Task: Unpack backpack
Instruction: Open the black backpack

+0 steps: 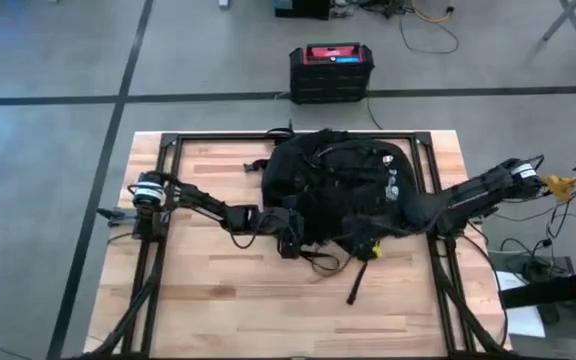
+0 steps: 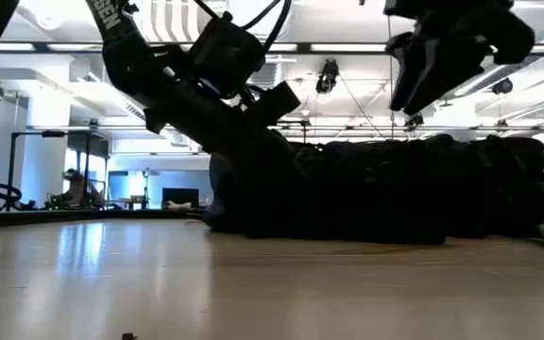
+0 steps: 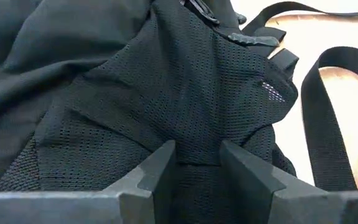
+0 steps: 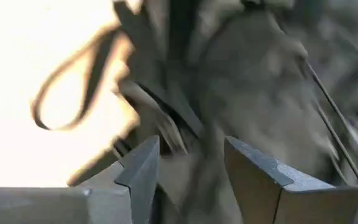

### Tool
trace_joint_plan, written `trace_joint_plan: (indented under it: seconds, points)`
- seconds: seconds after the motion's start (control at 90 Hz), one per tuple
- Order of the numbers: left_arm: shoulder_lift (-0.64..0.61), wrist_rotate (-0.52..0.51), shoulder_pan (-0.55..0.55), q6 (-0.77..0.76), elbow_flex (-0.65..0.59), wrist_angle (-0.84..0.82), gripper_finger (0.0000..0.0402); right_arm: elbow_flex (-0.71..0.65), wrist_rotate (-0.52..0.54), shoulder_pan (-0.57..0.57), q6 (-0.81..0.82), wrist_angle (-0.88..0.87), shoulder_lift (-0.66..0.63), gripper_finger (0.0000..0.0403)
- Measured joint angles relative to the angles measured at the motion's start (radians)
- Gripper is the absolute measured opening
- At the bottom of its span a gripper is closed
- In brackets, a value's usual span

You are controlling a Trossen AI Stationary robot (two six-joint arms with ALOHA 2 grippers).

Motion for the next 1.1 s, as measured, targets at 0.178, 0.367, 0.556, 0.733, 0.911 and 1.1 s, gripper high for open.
trace_joint_plan:
  seconds: [0.178,0.367,0.556,0.733,0.911,1.1]
  points:
    - [0.000,0.000,-0.006,-0.034,0.000,-0.008,0.0116,-0.001,0.000,-0.009,-0.080,0.055,0.134,0.0146]
    - [-0.001,0.000,-0.017,-0.046,0.000,-0.023,0.0116,0.019,-0.006,-0.036,-0.094,0.020,0.202,0.0135]
    - [0.000,0.000,-0.020,-0.046,0.000,-0.023,0.0116,0.019,-0.010,-0.042,-0.127,0.021,0.264,0.0129]
    - [0.000,0.000,-0.021,-0.046,-0.001,-0.023,0.0116,0.031,0.041,-0.042,-0.133,0.022,0.318,0.0101]
    - [-0.001,-0.003,-0.021,-0.046,-0.001,-0.047,0.0116,0.052,0.039,-0.038,-0.135,0.000,0.303,0.0011]
    - [-0.008,-0.093,-0.023,-0.036,0.002,-0.173,0.0116,0.083,-0.018,-0.013,-0.066,-0.063,0.232,0.0005]
